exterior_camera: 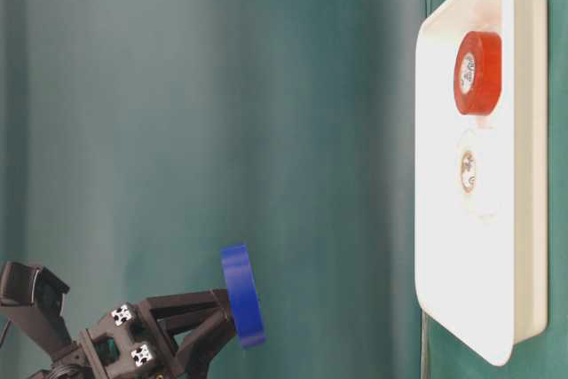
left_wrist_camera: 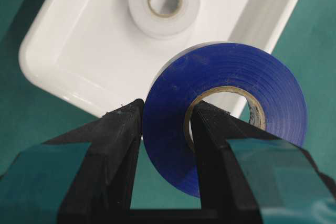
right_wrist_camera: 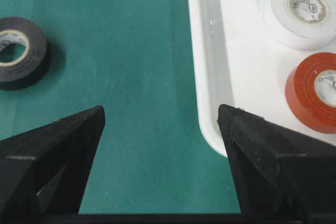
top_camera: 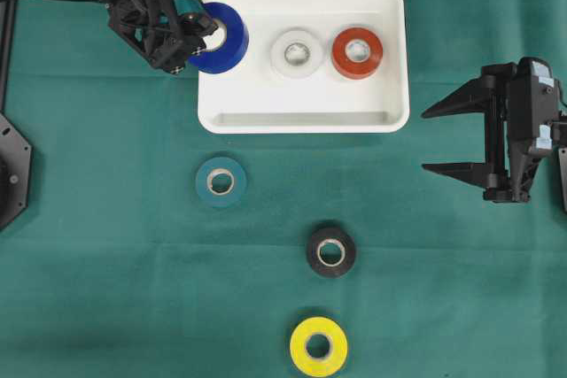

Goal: Pick up the tape from a random location and place it into the white case.
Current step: 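Carry the blue roll with the left gripper over the tray's left side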

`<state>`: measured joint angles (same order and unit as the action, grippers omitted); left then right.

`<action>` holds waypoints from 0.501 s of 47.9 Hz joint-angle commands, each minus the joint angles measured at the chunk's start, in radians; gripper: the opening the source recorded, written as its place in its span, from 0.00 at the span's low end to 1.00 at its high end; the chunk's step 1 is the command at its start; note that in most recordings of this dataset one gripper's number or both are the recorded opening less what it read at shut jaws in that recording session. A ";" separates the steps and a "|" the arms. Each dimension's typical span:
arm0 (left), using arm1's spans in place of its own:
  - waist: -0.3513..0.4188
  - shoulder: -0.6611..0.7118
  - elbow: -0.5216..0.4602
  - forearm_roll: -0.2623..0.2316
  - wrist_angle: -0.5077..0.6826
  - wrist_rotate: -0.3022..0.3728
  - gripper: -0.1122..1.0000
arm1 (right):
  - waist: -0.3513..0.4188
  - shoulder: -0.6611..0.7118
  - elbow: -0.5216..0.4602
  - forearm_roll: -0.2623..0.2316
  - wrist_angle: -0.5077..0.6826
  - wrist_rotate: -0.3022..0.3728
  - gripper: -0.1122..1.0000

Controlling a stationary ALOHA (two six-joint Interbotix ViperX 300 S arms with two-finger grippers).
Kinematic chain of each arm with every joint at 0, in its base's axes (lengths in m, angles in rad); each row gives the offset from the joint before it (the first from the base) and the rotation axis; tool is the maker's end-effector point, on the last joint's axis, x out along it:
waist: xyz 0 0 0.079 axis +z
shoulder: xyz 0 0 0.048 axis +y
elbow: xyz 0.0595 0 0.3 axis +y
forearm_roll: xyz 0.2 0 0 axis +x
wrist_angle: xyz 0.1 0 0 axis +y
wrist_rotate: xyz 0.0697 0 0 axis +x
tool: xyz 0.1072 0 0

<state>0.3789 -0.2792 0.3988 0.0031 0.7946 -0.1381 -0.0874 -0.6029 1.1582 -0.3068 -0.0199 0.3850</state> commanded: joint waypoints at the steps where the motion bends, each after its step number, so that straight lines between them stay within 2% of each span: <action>1: 0.002 -0.005 -0.003 0.000 -0.018 -0.002 0.32 | 0.000 -0.002 -0.026 -0.002 -0.003 0.002 0.84; 13: 0.003 0.041 0.080 0.000 -0.147 -0.003 0.32 | 0.000 -0.002 -0.028 -0.002 -0.005 0.000 0.84; 24: 0.011 0.161 0.138 0.000 -0.265 0.000 0.32 | -0.002 -0.002 -0.028 -0.002 -0.008 0.000 0.84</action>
<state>0.3804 -0.1381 0.5384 0.0046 0.5676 -0.1396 -0.0874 -0.6013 1.1551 -0.3068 -0.0199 0.3850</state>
